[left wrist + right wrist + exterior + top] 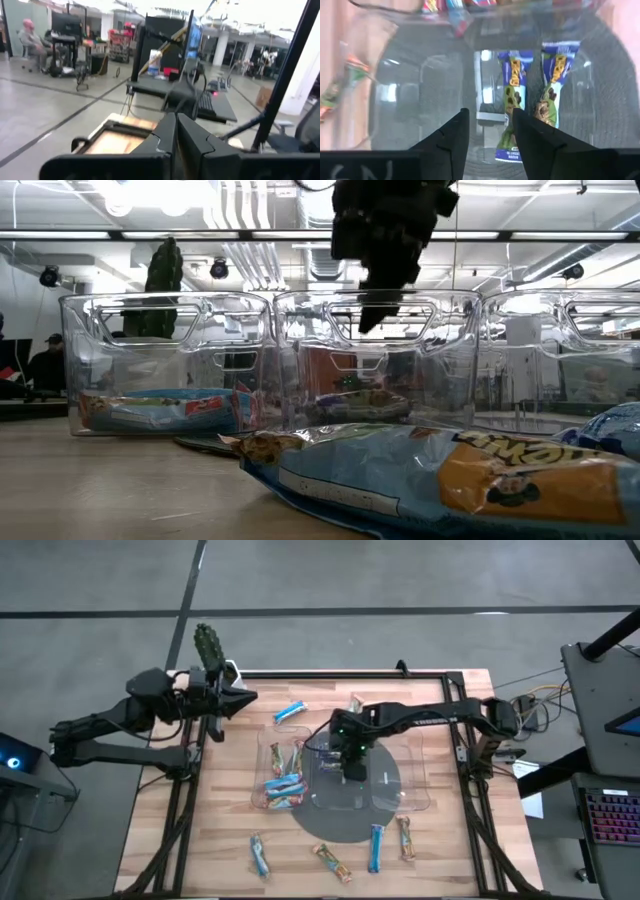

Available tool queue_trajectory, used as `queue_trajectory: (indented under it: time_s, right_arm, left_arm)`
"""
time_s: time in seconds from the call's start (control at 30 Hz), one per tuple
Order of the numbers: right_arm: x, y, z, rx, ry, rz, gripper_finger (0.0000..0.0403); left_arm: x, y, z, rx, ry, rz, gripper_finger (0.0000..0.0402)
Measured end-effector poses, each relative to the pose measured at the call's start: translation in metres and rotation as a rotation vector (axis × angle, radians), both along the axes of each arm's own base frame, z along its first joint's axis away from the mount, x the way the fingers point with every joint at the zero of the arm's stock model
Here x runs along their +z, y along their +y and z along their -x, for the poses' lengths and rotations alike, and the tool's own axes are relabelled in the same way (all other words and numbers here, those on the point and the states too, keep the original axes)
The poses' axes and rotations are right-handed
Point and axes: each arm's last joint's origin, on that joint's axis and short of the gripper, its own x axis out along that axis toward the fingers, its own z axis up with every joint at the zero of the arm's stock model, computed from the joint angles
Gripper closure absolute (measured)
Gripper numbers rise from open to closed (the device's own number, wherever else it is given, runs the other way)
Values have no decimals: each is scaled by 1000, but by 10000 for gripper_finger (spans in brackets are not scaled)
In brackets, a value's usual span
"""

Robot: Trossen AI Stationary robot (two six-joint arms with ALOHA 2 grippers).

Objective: Pick and place Granola Bars by type
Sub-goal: Put the blue granola bar into the middle transparent bin

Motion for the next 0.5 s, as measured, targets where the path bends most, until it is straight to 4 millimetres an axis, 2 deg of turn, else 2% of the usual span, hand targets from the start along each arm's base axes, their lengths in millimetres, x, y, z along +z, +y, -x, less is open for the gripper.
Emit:
queue_trajectory:
  time_s: [0.2,0.37,0.5]
  right_arm:
    - [37,1,11,-3,-152,12,274]
    - [85,3,29,-6,-381,29,287]
    - [125,5,48,-37,-574,21,294]
  left_arm:
    - [-4,-2,7,-31,47,8,402]
    - [1,-5,17,-50,134,25,402]
    - [11,-6,26,-50,189,34,402]
